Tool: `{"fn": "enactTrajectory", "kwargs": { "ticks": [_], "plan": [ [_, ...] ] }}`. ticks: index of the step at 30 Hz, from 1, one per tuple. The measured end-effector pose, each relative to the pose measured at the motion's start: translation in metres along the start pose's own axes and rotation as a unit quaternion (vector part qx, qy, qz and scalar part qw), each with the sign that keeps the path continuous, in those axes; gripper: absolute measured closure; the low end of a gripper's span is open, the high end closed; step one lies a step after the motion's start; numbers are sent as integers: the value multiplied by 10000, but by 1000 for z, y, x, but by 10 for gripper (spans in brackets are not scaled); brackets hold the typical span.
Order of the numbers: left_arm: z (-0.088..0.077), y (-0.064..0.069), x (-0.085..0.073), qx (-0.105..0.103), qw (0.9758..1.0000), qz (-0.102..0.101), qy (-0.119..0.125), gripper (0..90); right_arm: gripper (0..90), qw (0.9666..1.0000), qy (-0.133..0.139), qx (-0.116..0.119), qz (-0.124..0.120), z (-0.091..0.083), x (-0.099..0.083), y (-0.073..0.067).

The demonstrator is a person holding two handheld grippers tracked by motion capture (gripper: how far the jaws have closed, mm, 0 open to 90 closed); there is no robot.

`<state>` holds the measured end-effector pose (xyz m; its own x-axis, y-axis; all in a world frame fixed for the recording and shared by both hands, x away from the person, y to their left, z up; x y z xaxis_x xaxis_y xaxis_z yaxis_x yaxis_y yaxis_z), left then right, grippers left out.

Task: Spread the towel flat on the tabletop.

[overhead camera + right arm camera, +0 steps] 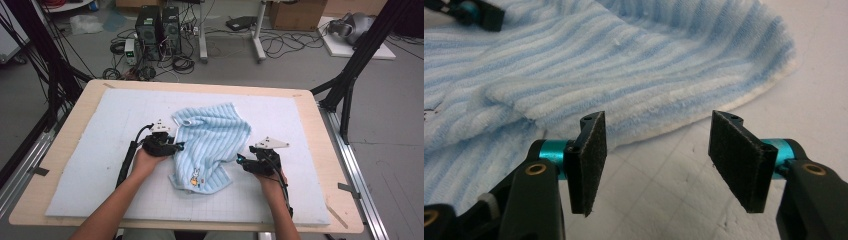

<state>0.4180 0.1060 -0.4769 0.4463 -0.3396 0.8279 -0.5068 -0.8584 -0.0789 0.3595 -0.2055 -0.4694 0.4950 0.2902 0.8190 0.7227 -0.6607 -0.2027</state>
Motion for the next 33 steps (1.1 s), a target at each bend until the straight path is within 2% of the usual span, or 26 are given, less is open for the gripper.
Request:
{"fn": "enactTrajectory", "kwargs": {
  "ticks": [1, 2, 5, 6, 8, 10, 16, 19, 20, 22, 23, 24, 26, 29, 31, 33],
  "plan": [
    [0, -6, 1, 105, 9999, -84, 67, 835, 411, 10000, 3, -1, 31, 0, -1, 1],
    [1, -13, 2, 184, 9994, -283, 93, 852, 426, 10000, -13, -17, 49, 0, -1, 2],
    [1, -32, 0, 354, 9969, -694, 147, 860, 446, 9999, 41, 78, 137, 4, -1, 2],
    [-1, -37, 0, 451, 9967, -648, 191, 862, 446, 9998, 82, 147, 139, 6, 0, 2],
    [-2, -45, -2, 482, 9957, -768, 184, 863, 442, 9996, 102, 209, 136, 12, 5, -1],
    [-4, -50, -3, 529, 9952, -805, 156, 863, 437, 9995, 89, 275, 135, 21, 11, -5],
    [-11, -61, -5, 672, 9943, -806, 201, 862, 444, 9992, -148, 362, 18, 55, 24, -17],
    [-12, -64, -6, 698, 9940, -822, 183, 862, 528, 9987, -353, 367, 5, 74, 29, -20],
    [-12, -65, -6, 708, 9937, -848, 188, 862, 557, 9985, -438, 328, -70, 77, 31, -20],
    [-11, -66, -7, 708, 9936, -856, 188, 862, 738, 9978, -565, 172, -287, 82, 33, -21],
    [-10, -65, -7, 711, 9934, -872, 198, 862, 822, 9964, -641, 79, -543, 83, 34, -19],
    [-10, -65, -7, 693, 9937, -856, 187, 862, 837, 9955, -714, -55, -629, 83, 36, -17],
    [-9, -61, -6, 632, 9944, -821, 186, 862, 846, 9926, -816, -481, -765, 80, 38, -8],
    [-4, -47, -4, 490, 9967, -621, 177, 861, 847, 9916, -743, -848, -632, 75, 41, 13],
    [-2, -39, -2, 485, 9976, -436, 212, 856, 847, 9886, -791, -1080, -693, 73, 44, 26],
    [-1, -35, 0, 493, 9976, -434, 218, 817, 845, 9860, -855, -1262, -672, 73, 46, 34]
  ]
}}
Point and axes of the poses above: each handheld gripper's, and its own axes: z roughly forward along the jaws, x roughly out of its top, y roughly to its right, the point moved 5 cm from there along z, roughly forward along the jaws, and after that the axes turned 15 degrees about x, right-handed, at the moved point
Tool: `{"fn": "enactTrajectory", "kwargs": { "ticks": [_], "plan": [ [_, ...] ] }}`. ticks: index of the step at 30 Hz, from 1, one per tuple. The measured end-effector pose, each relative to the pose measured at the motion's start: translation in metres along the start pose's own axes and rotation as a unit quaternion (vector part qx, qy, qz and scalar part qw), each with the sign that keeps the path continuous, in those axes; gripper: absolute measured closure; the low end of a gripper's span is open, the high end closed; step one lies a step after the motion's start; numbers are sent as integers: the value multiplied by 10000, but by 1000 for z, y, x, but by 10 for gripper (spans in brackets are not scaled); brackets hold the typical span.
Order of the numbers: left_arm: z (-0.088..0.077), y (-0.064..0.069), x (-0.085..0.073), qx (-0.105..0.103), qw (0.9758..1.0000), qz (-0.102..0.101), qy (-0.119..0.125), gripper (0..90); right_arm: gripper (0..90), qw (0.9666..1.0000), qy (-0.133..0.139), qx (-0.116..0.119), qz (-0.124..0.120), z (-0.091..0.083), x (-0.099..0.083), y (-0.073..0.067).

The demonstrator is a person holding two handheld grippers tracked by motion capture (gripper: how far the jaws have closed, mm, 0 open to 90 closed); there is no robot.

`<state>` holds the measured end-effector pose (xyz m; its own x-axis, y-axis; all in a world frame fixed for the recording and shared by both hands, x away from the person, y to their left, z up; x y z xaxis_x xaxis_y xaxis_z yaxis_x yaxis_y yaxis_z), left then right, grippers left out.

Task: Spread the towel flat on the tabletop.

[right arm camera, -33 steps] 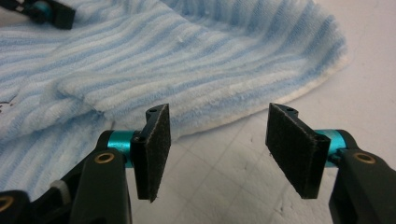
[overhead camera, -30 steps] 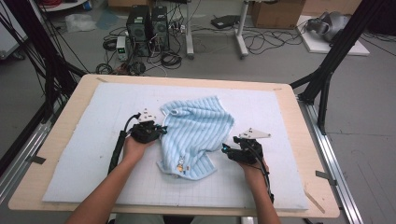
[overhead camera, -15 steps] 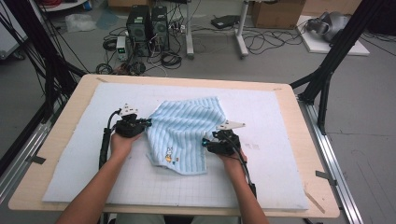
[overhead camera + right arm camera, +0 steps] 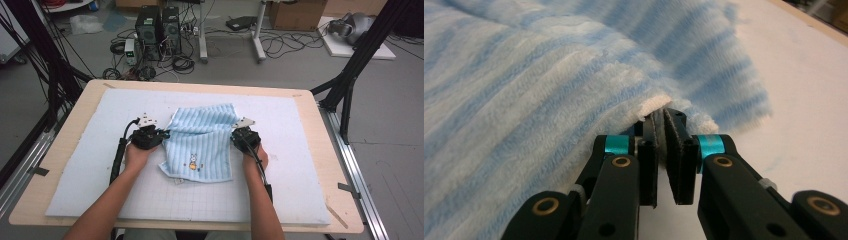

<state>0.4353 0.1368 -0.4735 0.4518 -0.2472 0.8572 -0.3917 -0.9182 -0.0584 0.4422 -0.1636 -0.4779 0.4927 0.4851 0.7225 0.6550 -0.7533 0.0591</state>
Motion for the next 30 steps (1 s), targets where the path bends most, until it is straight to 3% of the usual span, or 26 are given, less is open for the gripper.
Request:
{"fn": "enactTrajectory", "kwargs": {
  "ticks": [3, 5, 8, 13, 20, 25, 26, 28, 30],
  "plan": [
    [0, -3, 0, 6, 9998, -212, -59, 636, 807, 9997, -39, -202, 112, 0, 1, 10],
    [-2, -6, -2, -34, 9997, -208, -150, 562, 735, 9994, 12, -115, 329, -3, -1, 13],
    [-10, -12, -3, -95, 9995, -256, -144, 510, 646, 9989, 75, 44, 451, -11, -5, 12],
    [-28, -13, -10, -200, 9995, -224, -117, 491, 573, 9978, 442, 190, 451, -33, -10, 3],
    [-48, 3, -24, -541, 9983, -10, -216, 498, 538, 9941, 621, 751, 473, -58, -29, -22],
    [-58, 19, -38, -854, 9957, 91, -342, 540, 549, 9907, 526, 1207, 352, -64, -42, -49],
    [-59, 22, -40, -869, 9952, 268, -357, 554, 546, 9905, 477, 1250, 310, -63, -44, -54],
    [-61, 27, -41, -930, 9944, 298, -413, 577, 535, 9911, 376, 1253, 233, -61, -49, -61],
    [-60, 30, -43, -828, 9939, 510, -529, 627, 536, 9916, 286, 1235, 239, -59, -54, -65]
  ]
}}
Point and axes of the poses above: each handheld gripper's, and its own axes: z roughly forward along the jaws, x roughly out of its top, y roughly to its right, the point moved 5 cm from there along z, roughly forward along the jaws, and after that the axes turned 15 degrees about x, right-handed, at the moved point
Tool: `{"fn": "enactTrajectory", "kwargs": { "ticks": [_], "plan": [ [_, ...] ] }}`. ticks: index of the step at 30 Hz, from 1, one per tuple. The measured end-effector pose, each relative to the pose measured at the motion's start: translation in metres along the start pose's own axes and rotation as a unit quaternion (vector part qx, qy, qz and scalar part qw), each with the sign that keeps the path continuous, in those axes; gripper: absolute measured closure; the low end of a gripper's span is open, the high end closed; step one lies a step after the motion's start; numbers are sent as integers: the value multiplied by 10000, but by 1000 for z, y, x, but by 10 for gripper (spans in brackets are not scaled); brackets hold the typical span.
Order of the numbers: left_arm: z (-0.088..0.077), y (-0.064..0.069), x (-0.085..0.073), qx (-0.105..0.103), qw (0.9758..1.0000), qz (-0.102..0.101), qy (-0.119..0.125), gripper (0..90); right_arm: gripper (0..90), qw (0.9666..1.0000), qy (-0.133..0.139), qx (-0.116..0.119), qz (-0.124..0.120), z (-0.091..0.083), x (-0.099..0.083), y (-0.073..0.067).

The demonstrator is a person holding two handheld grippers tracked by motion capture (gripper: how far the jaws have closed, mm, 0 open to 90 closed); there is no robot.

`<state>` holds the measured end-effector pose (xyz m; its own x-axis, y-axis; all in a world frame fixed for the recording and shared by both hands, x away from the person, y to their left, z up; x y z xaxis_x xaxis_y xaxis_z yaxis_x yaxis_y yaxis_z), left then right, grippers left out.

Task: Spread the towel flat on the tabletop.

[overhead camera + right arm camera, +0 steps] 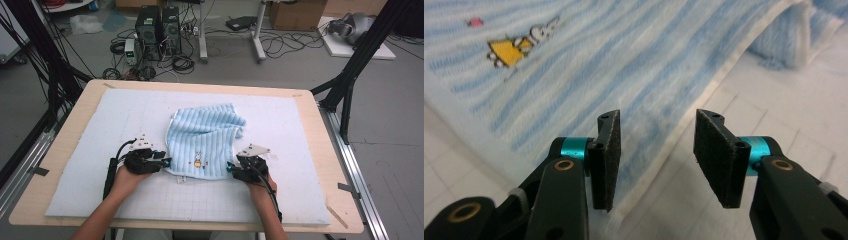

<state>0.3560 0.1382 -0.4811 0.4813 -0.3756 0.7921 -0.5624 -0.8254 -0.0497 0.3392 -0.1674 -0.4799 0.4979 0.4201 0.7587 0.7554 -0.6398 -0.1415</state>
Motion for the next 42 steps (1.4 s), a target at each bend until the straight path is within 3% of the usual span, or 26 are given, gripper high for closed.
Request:
{"fn": "enactTrajectory", "kwargs": {
  "ticks": [2, 5, 11, 15, 22, 24, 26, 30, 32, 36, 39, 42],
  "plan": [
    [0, 1, 0, 231, 9997, 84, 12, 694, 538, 10000, 23, -4, 9, 0, -3, -1],
    [-3, 4, -2, 278, 9993, 258, 56, 869, 573, 9999, 69, 77, 99, -2, -6, -1],
    [-18, 7, -13, 426, 9990, 93, 34, 882, 831, 9994, -23, 335, 63, -3, -6, -8],
    [-34, 14, -24, 316, 9994, 51, 94, 881, 851, 9995, -101, 286, 65, -8, -9, -12],
    [-52, 34, -34, -34, 9997, 67, 248, 880, 875, 9994, -347, 13, -1, -33, -26, -21],
    [-55, 36, -34, -135, 9994, 19, 313, 872, 875, 9992, -404, 21, -23, -40, -31, -24],
    [-56, 33, -31, -116, 9991, -76, 401, 775, 862, 9991, -419, 20, -43, -46, -35, -29],
    [-51, 18, -18, 82, 9977, -349, 569, 603, 707, 10000, -16, 62, -4, -50, -24, -25],
    [-46, 11, -10, 134, 9971, -424, 623, 551, 623, 9998, 175, 95, -25, -43, -13, -22],
    [-29, -2, 7, 116, 9960, -542, 705, 494, 512, 9994, 173, 230, -170, -14, 7, -21],
    [-14, -9, 15, 191, 9965, -556, 601, 478, 494, 9995, -7, 239, -191, 6, 14, -19],
    [-1, -10, 18, 228, 9978, -449, 422, 477, 544, 9994, -216, 240, -141, 18, 14, -13]
  ]
}}
Point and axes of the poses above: each handheld gripper's, and its own axes: z roughly forward along the jaws, x roughly out of its top, y roughly to its right, the point moved 5 cm from there along z, roughly forward along the jaws, and after that the axes turned 15 degrees about x, right-handed, at the moved point
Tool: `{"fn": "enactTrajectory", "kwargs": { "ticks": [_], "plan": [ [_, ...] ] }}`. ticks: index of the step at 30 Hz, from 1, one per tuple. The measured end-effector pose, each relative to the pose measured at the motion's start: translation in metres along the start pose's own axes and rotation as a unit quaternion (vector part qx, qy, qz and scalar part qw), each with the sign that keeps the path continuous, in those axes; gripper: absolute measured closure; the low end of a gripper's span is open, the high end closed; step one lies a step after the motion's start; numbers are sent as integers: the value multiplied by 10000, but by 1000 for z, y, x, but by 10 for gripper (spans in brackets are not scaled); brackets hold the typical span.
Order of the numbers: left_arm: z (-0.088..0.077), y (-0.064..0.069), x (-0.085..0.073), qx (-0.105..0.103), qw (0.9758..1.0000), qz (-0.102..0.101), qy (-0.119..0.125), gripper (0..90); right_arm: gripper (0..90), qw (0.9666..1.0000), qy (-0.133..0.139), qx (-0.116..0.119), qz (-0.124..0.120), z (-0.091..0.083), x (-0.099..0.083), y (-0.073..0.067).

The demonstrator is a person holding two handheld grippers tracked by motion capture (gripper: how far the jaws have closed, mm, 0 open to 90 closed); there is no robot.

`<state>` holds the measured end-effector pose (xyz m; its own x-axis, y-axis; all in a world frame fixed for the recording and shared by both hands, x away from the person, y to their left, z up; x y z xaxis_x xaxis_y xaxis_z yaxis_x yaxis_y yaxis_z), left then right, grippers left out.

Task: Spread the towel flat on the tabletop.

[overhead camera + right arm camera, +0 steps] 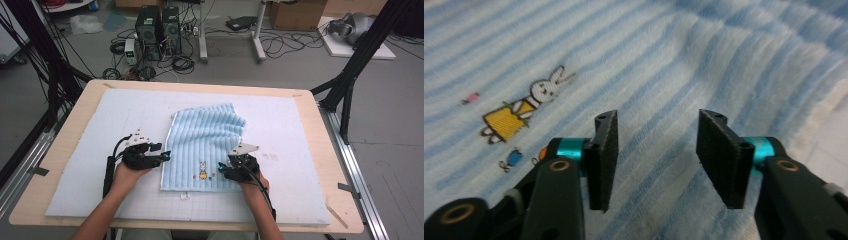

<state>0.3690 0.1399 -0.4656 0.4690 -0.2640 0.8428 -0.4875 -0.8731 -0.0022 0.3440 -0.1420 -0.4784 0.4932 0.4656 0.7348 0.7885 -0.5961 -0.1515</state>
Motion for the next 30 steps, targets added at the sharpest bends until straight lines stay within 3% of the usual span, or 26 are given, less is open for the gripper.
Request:
{"fn": "enactTrajectory", "kwargs": {
  "ticks": [2, 4, 6, 8, 11, 14, 18, 25, 30],
  "plan": [
    [7, 2, -2, 12, 9999, 42, -101, 477, 634, 9998, 4, 193, 76, 1, -1, 2],
    [14, 5, -8, 4, 9992, 131, -365, 495, 778, 9995, -23, 318, -20, 0, -2, 0],
    [14, 8, -9, 109, 9987, 301, -398, 545, 832, 9987, -106, 495, -113, -1, -3, -5],
    [12, 14, -10, 35, 9972, 652, -376, 730, 842, 9977, -95, 663, -75, -3, -4, -6],
    [5, 22, -14, -112, 9972, 644, -366, 849, 842, 9962, -117, 860, -93, -6, -9, -11],
    [-5, 26, -21, -250, 9976, 521, -387, 861, 841, 9941, -127, 1071, -147, -12, -16, -20],
    [-18, 30, -29, -279, 9975, 541, -362, 863, 838, 9908, -165, 1340, -137, -20, -24, -29],
    [-36, 38, -40, -481, 9967, 537, -379, 863, 838, 9884, -261, 1479, -212, -28, -33, -41],
    [-48, 44, -48, -583, 9958, 597, -380, 865, 823, 9833, -345, 1766, -289, -34, -40, -53]
  ]
}}
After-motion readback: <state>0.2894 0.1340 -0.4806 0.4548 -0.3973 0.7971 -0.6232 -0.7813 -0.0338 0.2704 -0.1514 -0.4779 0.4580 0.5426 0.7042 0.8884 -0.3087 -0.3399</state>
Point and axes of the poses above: each handheld gripper's, and its own axes: z roughly forward along the jaws, x roughly out of its top, y roughly to its right, the point moved 5 cm from there along z, roughly forward along the jaws, and after that the axes turned 15 degrees about x, right-handed, at the moved point
